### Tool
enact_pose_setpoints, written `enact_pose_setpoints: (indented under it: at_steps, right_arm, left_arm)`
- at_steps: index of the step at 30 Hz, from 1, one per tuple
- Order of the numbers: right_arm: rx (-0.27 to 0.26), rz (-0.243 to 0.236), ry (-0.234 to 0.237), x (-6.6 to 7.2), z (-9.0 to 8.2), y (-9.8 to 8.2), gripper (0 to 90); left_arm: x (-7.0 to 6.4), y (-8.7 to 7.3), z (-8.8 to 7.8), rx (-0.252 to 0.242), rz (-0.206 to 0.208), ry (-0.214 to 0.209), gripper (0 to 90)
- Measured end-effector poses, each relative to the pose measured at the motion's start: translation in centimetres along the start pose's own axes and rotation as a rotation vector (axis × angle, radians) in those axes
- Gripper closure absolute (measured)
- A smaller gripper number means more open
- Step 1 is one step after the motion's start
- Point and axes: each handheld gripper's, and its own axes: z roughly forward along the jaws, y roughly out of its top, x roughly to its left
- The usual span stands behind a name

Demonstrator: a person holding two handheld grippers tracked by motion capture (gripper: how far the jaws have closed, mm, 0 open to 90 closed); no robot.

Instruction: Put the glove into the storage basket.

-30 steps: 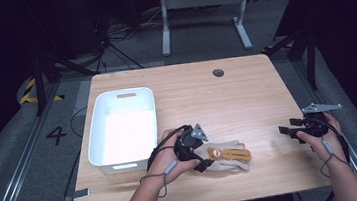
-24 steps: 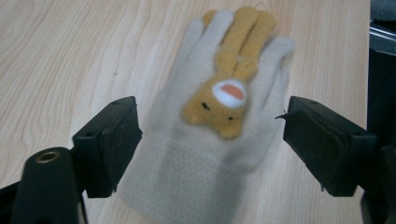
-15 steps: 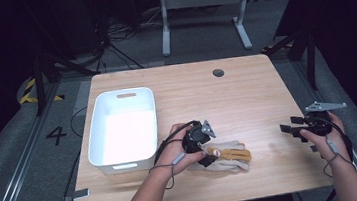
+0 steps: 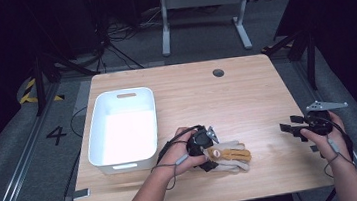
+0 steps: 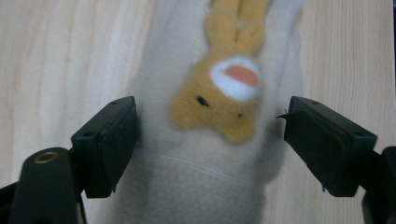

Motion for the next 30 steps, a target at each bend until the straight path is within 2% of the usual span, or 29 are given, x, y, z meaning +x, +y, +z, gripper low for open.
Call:
enact_pose_setpoints:
  at_steps: [2, 9, 11, 16, 18, 21, 23, 30]
  right_arm:
    - [0.006, -0.004, 0.005, 0.1, 0.1, 0.0, 35.4]
    - [0.010, -0.012, 0.011, 0.3, 0.3, 0.1, 35.5]
    - [0.011, -0.013, 0.011, 0.3, 0.3, 0.1, 35.6]
    - [0.010, -0.014, 0.012, 0.2, 0.3, 0.1, 35.6]
    - [0.010, -0.013, 0.013, 0.3, 0.3, 0.1, 35.6]
    - [0.013, -0.015, 0.014, 0.3, 0.3, 0.1, 35.5]
    - [0.015, -0.015, 0.016, 0.3, 0.3, 0.1, 35.4]
    - [0.014, -0.016, 0.017, 0.4, 0.3, 0.1, 35.5]
  left_arm:
    - [-0.1, 0.0, 0.4, 0.017, 0.007, 0.021, 16.9]
    - [-0.2, 0.1, 1.5, 0.049, 0.022, 0.051, 15.8]
    - [-0.2, 0.1, 1.8, 0.056, 0.032, 0.049, 15.4]
    - [-0.2, 0.1, 2.1, 0.057, 0.024, 0.033, 13.7]
    - [-0.3, 0.1, 2.3, 0.059, 0.044, 0.034, 11.8]
    - [-0.5, 0.1, 2.8, 0.088, 0.094, 0.041, 8.6]
    - [-0.6, 0.2, 3.1, 0.091, 0.087, 0.034, 3.5]
    - [-0.5, 0.4, 3.3, 0.089, 0.094, 0.022, 0.5]
